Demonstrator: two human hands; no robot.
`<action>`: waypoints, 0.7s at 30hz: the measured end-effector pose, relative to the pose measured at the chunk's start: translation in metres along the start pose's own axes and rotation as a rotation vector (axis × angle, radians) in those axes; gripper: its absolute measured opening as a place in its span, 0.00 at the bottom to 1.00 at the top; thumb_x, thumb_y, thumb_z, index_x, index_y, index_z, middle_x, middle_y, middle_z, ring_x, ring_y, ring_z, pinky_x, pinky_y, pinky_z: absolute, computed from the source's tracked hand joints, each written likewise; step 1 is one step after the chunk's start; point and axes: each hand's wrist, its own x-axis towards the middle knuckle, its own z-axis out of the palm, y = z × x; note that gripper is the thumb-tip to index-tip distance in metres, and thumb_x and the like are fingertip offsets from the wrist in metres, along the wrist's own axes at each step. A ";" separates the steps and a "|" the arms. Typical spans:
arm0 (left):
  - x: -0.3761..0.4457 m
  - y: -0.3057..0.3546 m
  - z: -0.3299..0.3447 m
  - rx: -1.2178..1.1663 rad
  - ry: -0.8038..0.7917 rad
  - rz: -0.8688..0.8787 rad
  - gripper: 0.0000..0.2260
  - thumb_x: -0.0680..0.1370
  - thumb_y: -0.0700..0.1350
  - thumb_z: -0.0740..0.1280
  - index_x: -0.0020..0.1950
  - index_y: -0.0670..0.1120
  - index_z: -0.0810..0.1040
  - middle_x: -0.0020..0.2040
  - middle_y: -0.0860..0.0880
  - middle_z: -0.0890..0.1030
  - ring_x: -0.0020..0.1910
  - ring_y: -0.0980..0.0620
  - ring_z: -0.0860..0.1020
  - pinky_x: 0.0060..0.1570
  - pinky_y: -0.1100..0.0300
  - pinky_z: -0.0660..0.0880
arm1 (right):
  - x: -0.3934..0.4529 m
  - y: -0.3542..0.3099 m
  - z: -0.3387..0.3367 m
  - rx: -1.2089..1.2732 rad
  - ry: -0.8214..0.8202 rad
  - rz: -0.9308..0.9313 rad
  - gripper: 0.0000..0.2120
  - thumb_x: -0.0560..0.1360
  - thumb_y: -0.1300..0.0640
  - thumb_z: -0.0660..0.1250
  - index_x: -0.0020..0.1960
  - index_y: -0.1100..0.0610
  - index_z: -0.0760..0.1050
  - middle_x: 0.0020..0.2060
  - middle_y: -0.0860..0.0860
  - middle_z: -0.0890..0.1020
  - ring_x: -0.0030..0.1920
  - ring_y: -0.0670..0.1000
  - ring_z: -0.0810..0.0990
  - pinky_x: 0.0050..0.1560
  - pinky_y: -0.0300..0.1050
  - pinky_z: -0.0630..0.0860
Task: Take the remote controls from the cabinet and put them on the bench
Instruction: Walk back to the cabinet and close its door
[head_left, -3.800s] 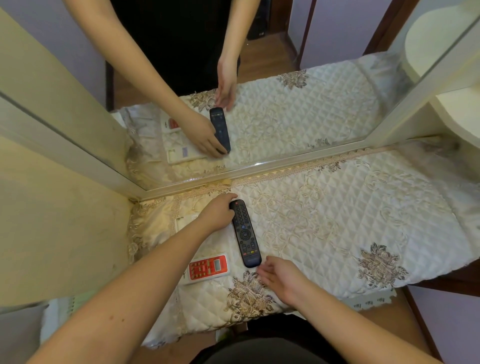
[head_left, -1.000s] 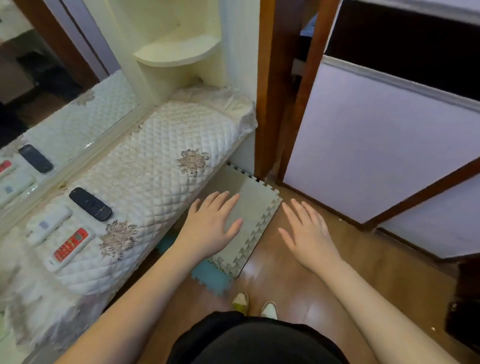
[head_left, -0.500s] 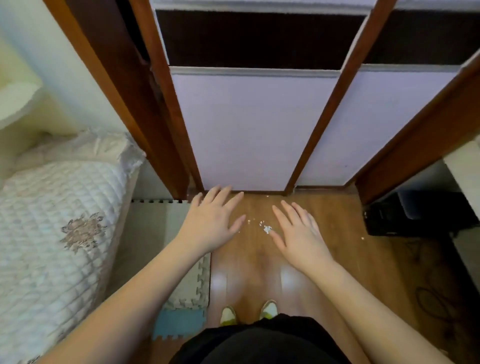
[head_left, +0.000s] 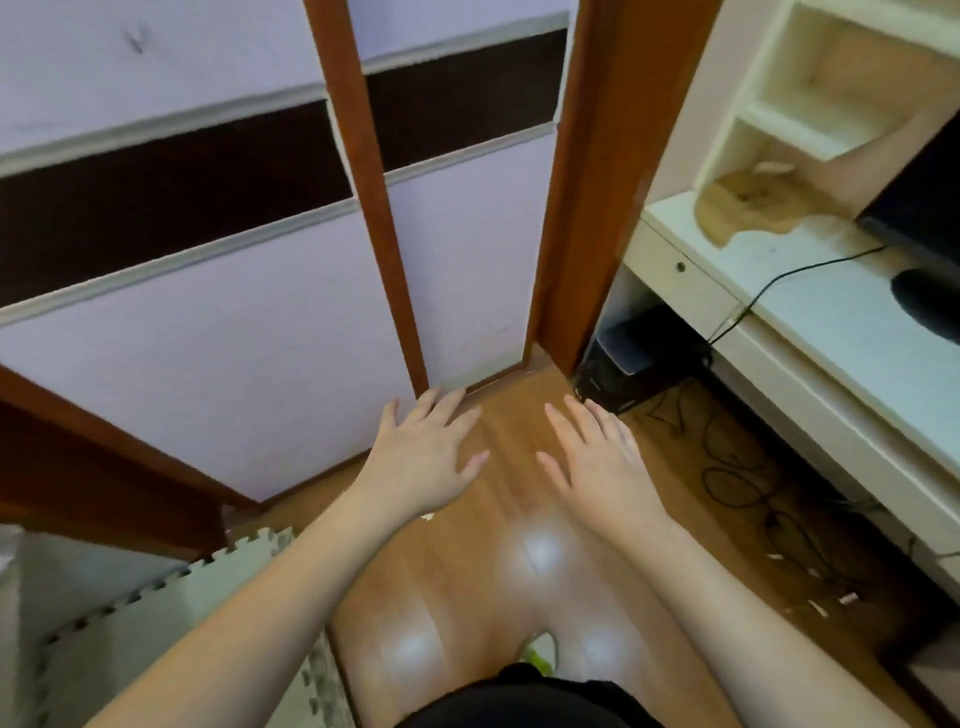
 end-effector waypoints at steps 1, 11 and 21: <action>0.013 0.013 -0.005 0.010 0.003 0.024 0.28 0.79 0.63 0.49 0.77 0.55 0.56 0.79 0.51 0.55 0.78 0.48 0.51 0.74 0.37 0.50 | 0.005 0.015 -0.006 0.019 0.001 0.023 0.28 0.80 0.40 0.50 0.77 0.48 0.55 0.77 0.51 0.59 0.77 0.53 0.54 0.75 0.51 0.47; 0.125 0.091 -0.075 0.048 0.072 0.163 0.27 0.79 0.63 0.50 0.77 0.56 0.57 0.79 0.51 0.57 0.78 0.47 0.55 0.74 0.40 0.52 | 0.052 0.112 -0.060 0.046 0.136 0.201 0.28 0.80 0.40 0.50 0.77 0.47 0.52 0.77 0.49 0.58 0.77 0.52 0.53 0.75 0.51 0.48; 0.232 0.095 -0.141 0.007 0.164 0.268 0.27 0.79 0.64 0.51 0.76 0.58 0.57 0.78 0.53 0.58 0.77 0.48 0.57 0.75 0.42 0.54 | 0.128 0.147 -0.126 0.009 0.239 0.302 0.28 0.79 0.41 0.52 0.77 0.48 0.53 0.77 0.50 0.58 0.77 0.53 0.55 0.75 0.52 0.51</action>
